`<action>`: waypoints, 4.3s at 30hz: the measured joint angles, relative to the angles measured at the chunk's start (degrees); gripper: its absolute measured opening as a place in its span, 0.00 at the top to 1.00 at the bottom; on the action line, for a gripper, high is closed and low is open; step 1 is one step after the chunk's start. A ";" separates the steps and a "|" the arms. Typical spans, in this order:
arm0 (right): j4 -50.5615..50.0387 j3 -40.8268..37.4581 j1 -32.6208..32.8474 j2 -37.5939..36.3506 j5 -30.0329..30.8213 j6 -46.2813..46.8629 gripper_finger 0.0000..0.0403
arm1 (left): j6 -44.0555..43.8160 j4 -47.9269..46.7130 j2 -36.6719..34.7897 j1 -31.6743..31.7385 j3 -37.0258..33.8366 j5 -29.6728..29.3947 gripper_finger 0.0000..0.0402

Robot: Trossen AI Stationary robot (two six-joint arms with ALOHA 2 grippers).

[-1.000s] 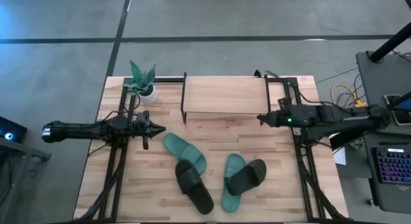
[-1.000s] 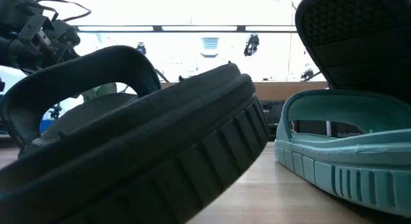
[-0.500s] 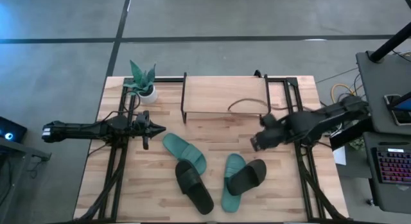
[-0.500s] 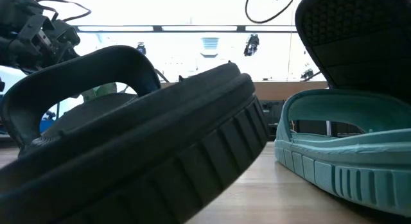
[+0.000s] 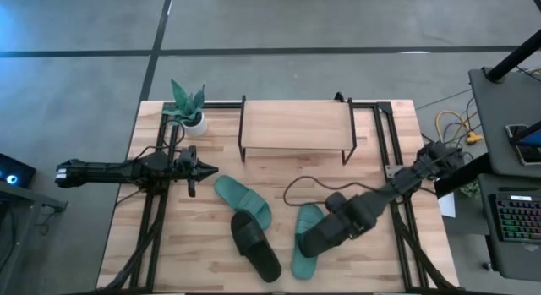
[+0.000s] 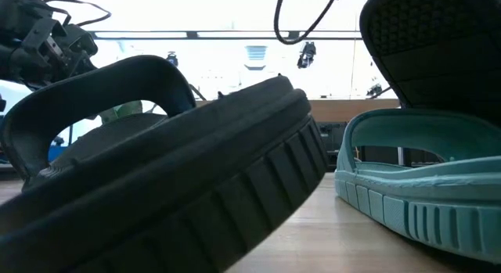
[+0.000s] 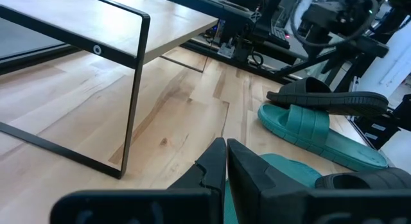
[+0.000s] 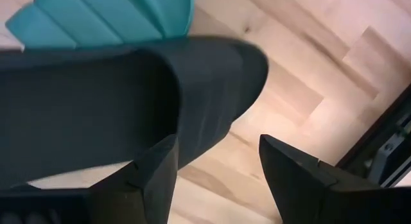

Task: Pick and place slides into the shelf
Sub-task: Put the right black slide on the shelf

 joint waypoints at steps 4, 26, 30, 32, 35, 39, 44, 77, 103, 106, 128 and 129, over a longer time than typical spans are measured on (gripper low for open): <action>0.39 -0.20 1.25 0.60 0.53 3.22 0.48 | 0.00 0.00 -0.02 -0.01 0.00 0.01 1.00; -0.47 -0.65 1.25 9.46 3.12 0.13 0.53 | 0.00 0.00 0.02 -0.01 0.00 0.00 1.00; -0.44 -0.67 1.11 10.40 3.11 0.45 0.66 | 0.01 0.00 0.00 0.00 0.00 0.00 1.00; -0.55 -0.67 1.07 10.52 3.08 1.44 0.74 | 0.02 0.02 -0.02 -0.02 0.00 0.00 1.00; -1.00 -0.67 1.08 10.50 3.50 2.51 0.86 | 0.01 0.01 0.00 -0.01 0.00 0.00 1.00; -2.65 1.38 1.45 10.41 9.04 2.48 0.96 | 0.00 0.02 -0.02 0.00 0.00 0.02 1.00; -6.85 10.19 1.50 9.91 25.42 -2.95 0.97 | 0.00 0.00 0.05 -0.01 0.00 0.01 1.00; 9.56 16.17 -42.30 4.46 49.23 -98.98 0.96 | 0.02 0.00 -0.01 -0.02 0.00 0.01 1.00; 16.76 6.70 -49.82 1.63 44.87 -100.98 0.96 | 6.10 10.24 -0.14 0.00 -0.07 -0.94 1.00; 16.78 6.70 -49.95 1.63 44.46 -100.98 0.96 | 6.07 12.34 -0.15 0.00 -0.07 -0.94 1.00; 12.77 8.16 -50.00 1.63 38.19 -92.06 0.61 | -6.03 18.36 -0.08 -0.02 -0.04 -2.43 1.00; 11.79 8.37 -49.81 1.63 38.16 -91.58 0.60 | -6.42 18.39 -0.04 -0.02 -0.04 -2.43 1.00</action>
